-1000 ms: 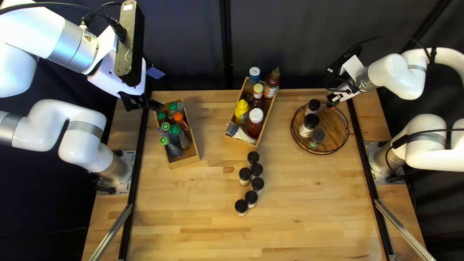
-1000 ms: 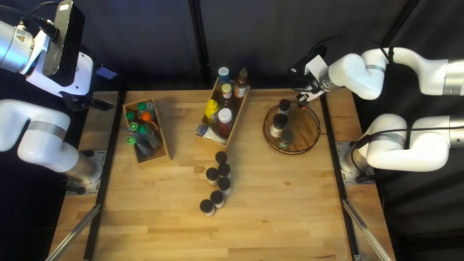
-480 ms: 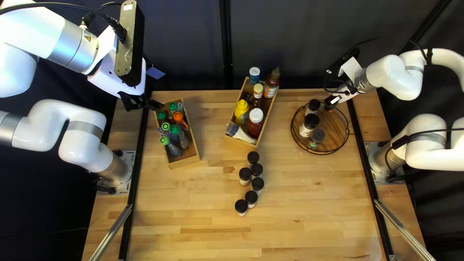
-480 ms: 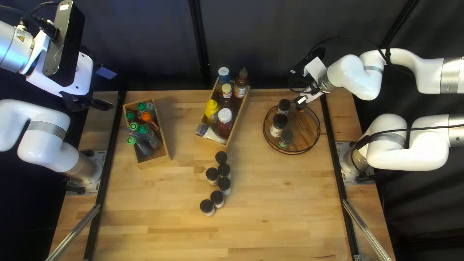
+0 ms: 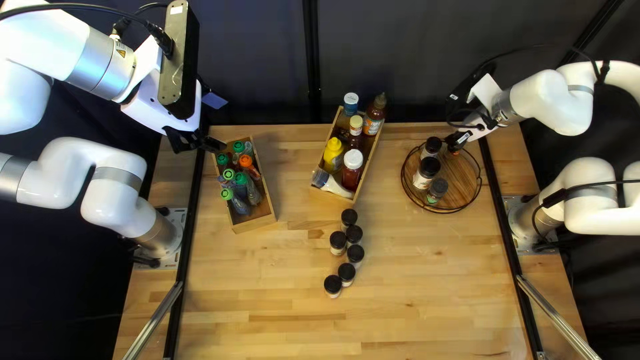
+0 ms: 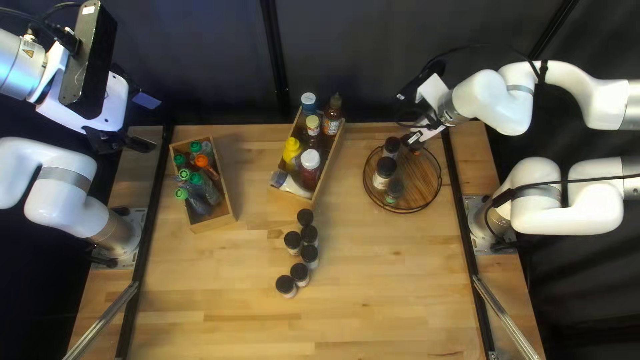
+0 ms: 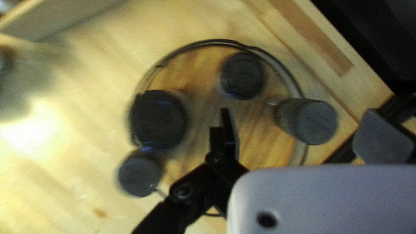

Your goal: Separate condiments, baby food and spices and place it in 3 different racks/containers

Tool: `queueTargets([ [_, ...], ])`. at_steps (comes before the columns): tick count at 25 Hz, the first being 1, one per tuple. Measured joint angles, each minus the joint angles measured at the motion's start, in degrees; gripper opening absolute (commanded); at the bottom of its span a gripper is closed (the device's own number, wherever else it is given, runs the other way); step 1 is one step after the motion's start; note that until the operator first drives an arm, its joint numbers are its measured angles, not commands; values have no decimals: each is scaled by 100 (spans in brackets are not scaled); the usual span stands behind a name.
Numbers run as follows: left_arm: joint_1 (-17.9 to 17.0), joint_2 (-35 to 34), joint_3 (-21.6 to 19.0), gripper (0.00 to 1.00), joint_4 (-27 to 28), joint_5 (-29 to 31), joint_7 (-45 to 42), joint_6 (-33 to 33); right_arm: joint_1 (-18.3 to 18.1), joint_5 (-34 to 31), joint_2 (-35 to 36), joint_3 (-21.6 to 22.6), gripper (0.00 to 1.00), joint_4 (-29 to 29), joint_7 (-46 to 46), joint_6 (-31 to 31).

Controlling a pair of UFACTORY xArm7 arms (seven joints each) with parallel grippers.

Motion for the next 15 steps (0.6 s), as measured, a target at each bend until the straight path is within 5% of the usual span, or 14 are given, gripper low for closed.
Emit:
queueTargets([
  [8,0,0,0,100,0,0,0,0,1720,748,1114,577,100,611,-53,-650],
  [15,0,0,0,100,0,0,0,0,3109,1262,2044,394,100,800,-1317,-1631],
])
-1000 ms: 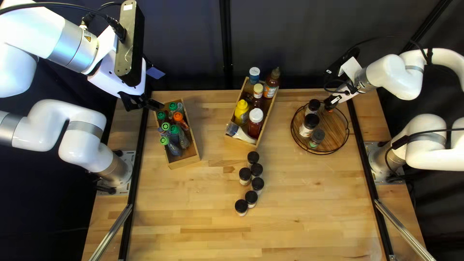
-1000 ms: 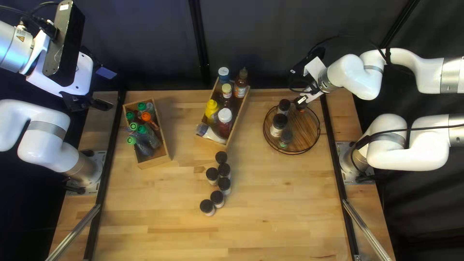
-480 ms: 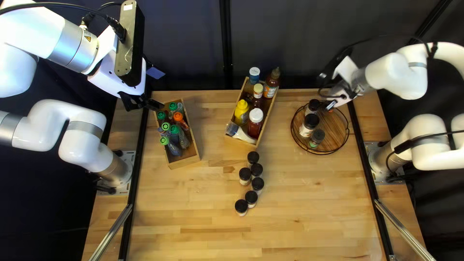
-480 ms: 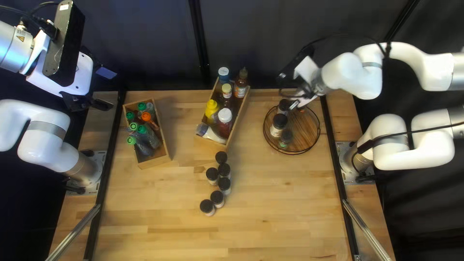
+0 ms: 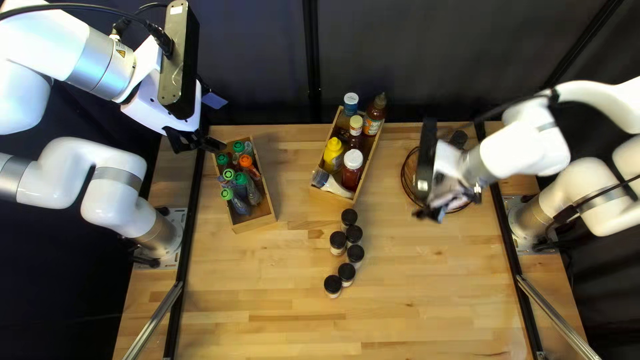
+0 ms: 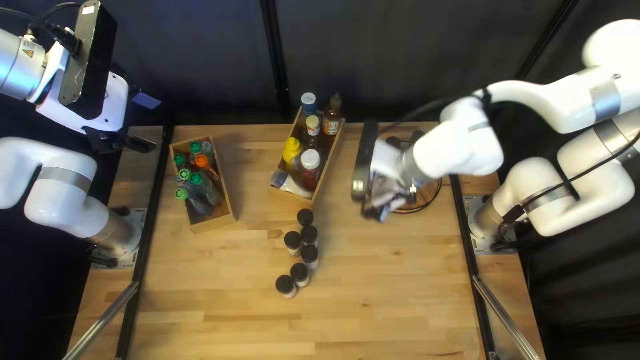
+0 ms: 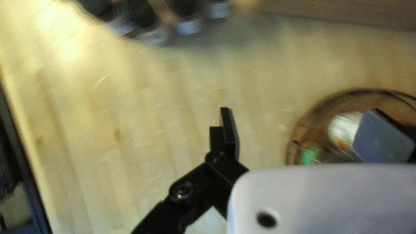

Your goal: Separate condiments, baby food and spices and place it in 3 different racks/containers

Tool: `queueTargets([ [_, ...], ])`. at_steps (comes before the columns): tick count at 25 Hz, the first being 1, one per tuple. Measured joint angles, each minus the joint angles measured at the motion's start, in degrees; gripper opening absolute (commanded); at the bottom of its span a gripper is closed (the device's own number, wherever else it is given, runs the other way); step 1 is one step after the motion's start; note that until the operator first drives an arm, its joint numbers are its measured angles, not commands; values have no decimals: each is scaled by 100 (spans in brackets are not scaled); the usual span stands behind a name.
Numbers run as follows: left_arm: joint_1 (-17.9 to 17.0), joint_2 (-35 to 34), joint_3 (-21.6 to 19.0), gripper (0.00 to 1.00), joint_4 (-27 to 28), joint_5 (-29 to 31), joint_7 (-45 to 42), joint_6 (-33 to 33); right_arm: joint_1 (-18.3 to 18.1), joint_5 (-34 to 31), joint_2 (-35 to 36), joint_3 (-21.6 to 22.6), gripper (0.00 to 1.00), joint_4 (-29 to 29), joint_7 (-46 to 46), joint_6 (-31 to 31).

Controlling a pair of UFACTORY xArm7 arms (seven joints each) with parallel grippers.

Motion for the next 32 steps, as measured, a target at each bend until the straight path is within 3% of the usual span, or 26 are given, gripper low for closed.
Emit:
queueTargets([
  [8,0,0,0,100,0,0,0,0,1301,728,957,-765,100,292,-2437,-654],
  [15,0,0,0,100,0,0,0,0,2072,1848,2096,-1372,100,1317,-4724,-241],
  [23,0,0,0,100,0,0,0,0,2164,2582,3739,-1322,100,2875,-5815,498],
  [32,0,0,0,100,0,0,0,0,1956,2894,4586,-1207,100,3776,-6317,927],
])
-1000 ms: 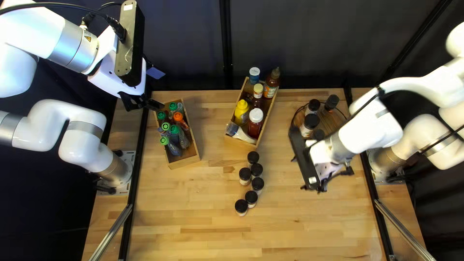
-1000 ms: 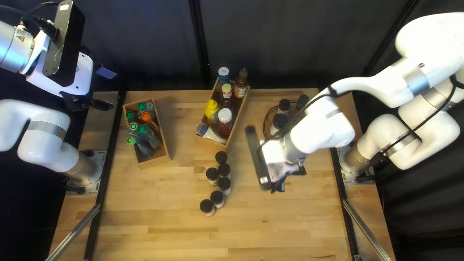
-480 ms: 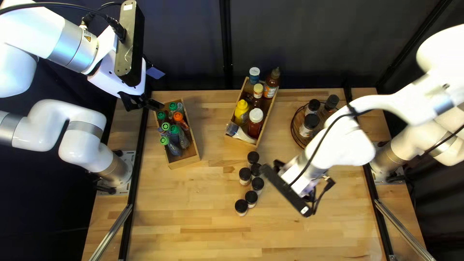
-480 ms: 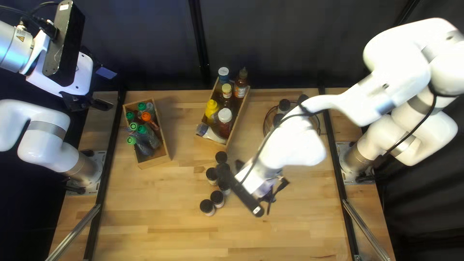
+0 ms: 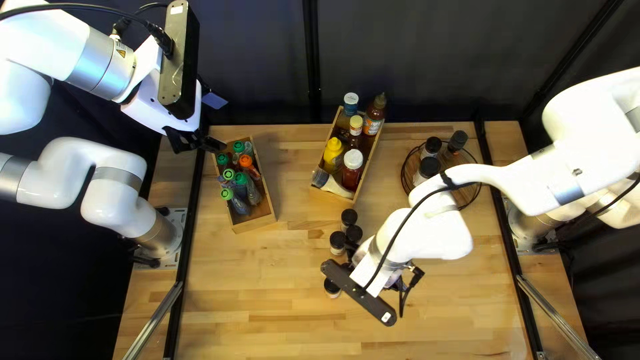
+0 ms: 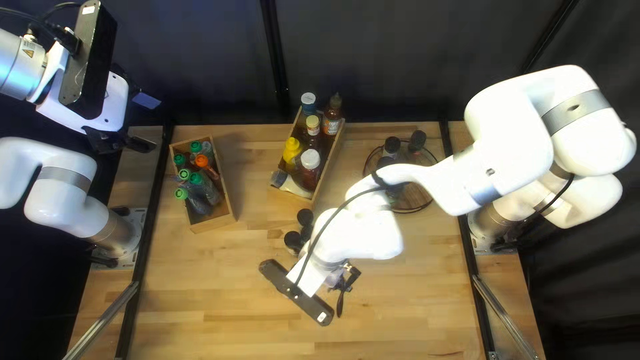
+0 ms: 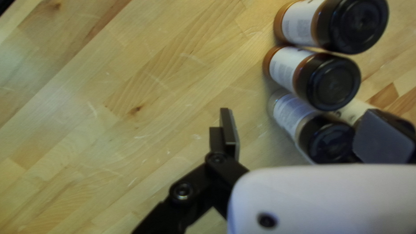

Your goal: Separate condiments, baby food and spices and place it in 3 different racks/containers

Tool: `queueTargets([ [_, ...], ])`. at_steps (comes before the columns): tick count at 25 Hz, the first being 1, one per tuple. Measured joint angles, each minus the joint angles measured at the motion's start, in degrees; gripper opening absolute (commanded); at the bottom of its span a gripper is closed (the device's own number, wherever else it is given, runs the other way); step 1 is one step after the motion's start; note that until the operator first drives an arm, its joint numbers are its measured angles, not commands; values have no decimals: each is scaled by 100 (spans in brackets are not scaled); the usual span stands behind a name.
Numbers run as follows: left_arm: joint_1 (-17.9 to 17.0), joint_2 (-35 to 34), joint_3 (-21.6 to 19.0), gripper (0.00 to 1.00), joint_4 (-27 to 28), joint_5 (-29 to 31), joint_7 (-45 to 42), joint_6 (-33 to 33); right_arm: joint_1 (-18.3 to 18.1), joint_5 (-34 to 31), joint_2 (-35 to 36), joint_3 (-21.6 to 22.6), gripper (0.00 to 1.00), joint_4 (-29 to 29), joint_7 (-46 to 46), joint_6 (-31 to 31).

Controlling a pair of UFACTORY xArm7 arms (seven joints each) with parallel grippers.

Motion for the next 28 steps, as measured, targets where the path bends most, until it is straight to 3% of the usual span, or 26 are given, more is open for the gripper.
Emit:
queueTargets([
  [9,0,0,0,100,0,0,0,0,-295,236,678,90,100,679,-341,190],
  [15,0,0,0,100,0,0,0,0,-443,362,916,138,99,784,-491,156],
  [16,0,0,0,100,0,0,0,0,-458,380,934,144,91,770,-509,139],
  [17,0,0,0,100,0,0,0,0,-472,397,947,150,68,752,-525,121],
  [18,0,0,0,100,0,0,0,0,-484,413,955,155,11,733,-540,106],
  [19,0,0,0,100,0,0,0,0,-493,423,957,157,3,719,-549,95],
  [28,0,0,0,100,0,0,0,0,-398,350,764,116,0,559,-424,72],
])
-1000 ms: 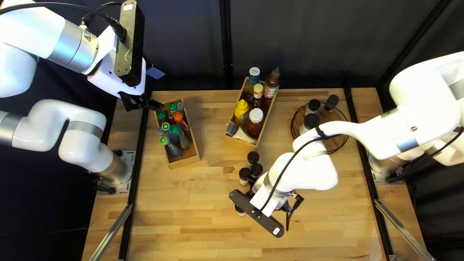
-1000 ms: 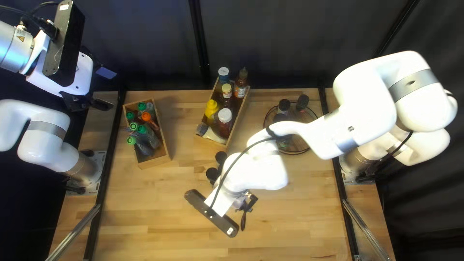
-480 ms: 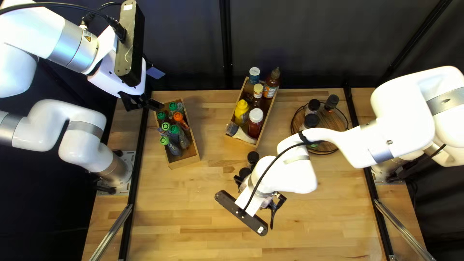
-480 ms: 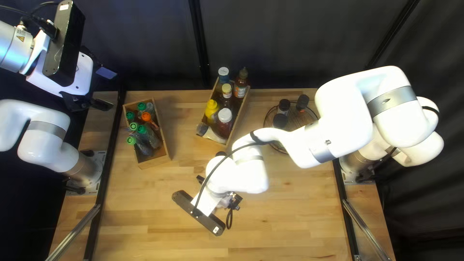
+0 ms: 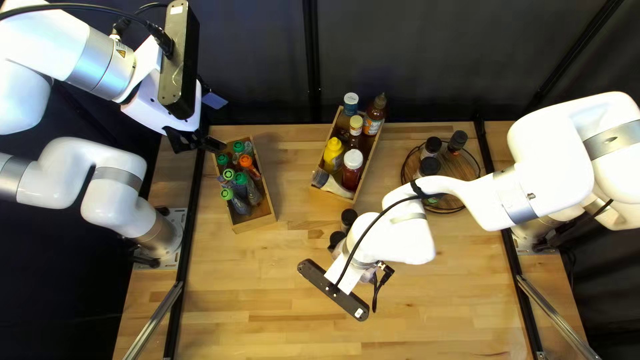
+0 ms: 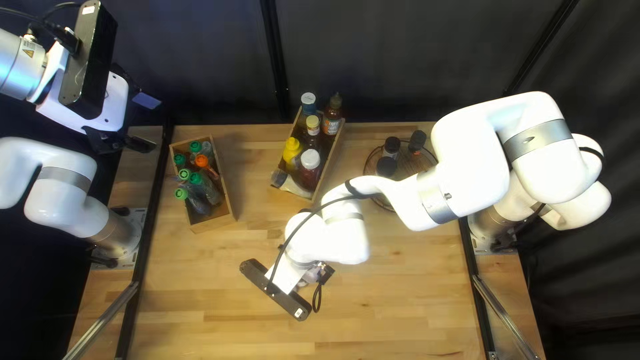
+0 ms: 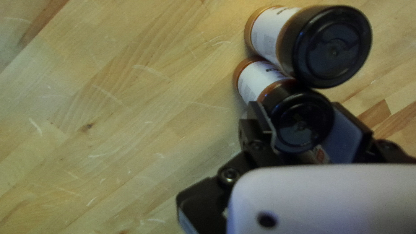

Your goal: Separate condiments, baby food and spices and place it in 3 different racks/containers

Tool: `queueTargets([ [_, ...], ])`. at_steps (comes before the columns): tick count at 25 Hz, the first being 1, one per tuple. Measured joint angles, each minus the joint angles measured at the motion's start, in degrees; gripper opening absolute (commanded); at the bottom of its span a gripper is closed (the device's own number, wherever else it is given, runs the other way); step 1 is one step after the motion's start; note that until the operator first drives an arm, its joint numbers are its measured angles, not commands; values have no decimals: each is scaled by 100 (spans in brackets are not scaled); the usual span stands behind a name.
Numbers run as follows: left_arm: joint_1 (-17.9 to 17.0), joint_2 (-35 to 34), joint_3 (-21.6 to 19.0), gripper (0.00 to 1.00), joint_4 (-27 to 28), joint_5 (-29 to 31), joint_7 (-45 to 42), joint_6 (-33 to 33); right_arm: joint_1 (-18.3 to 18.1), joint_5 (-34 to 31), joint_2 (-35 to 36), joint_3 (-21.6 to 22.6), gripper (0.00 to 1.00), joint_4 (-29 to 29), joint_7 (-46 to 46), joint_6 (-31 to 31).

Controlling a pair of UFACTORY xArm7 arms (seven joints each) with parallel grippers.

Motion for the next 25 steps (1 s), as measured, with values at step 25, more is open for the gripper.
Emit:
queueTargets([
  [25,0,0,0,100,0,0,0,0,-143,-3037,-4215,223,0,-2102,4653,2210],
])
